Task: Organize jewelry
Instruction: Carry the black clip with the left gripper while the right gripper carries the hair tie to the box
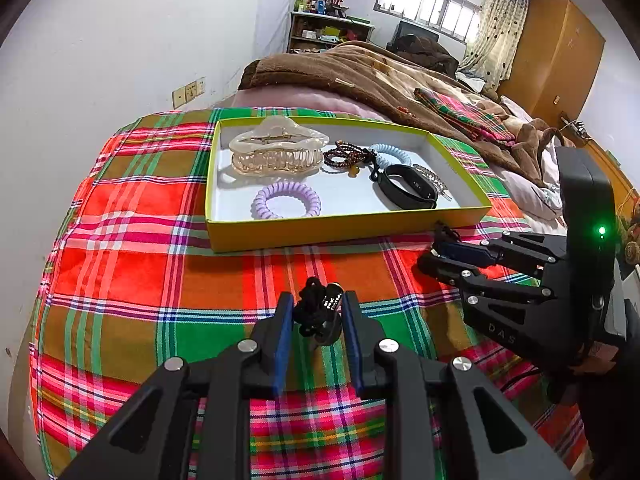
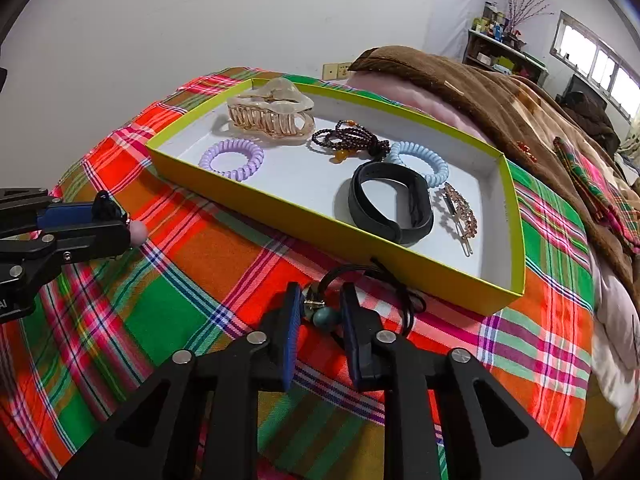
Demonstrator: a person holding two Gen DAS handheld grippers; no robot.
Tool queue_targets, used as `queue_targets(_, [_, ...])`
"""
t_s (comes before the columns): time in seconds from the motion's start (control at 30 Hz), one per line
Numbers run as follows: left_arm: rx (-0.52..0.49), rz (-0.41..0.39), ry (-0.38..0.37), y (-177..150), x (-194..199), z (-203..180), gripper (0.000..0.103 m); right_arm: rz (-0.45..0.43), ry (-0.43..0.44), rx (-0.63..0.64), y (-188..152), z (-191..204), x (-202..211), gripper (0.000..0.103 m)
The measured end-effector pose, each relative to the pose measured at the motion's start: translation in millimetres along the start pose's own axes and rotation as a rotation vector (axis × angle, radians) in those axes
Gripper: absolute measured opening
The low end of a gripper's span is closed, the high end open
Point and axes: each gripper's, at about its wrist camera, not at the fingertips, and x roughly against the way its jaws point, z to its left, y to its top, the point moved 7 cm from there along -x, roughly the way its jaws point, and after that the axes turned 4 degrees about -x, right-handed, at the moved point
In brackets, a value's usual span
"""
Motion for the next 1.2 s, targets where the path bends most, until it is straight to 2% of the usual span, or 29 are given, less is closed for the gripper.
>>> queue_targets(0.37, [-0.012, -0.014, 0.001, 6, 5, -3, 0.025, -0.033, 0.024, -0.056, -3, -4, 12, 0.017])
queue_targets(0.5, [-0.026, -0.03, 0.002, 14, 10, -6, 0.025, -0.072, 0.041, -0.098, 0, -10, 25, 0.017])
queue_targets(0.7, [-0.03, -0.057, 0.001, 29, 16, -6, 0.025, -0.142, 0.063, -0.146, 11, -18, 49, 0.017])
queue_targets(1.2, [-0.062, -0.097, -0.021, 72, 13, -17, 0.025, -0.212, 0.026, -0.143, 51, -44, 70, 0.017])
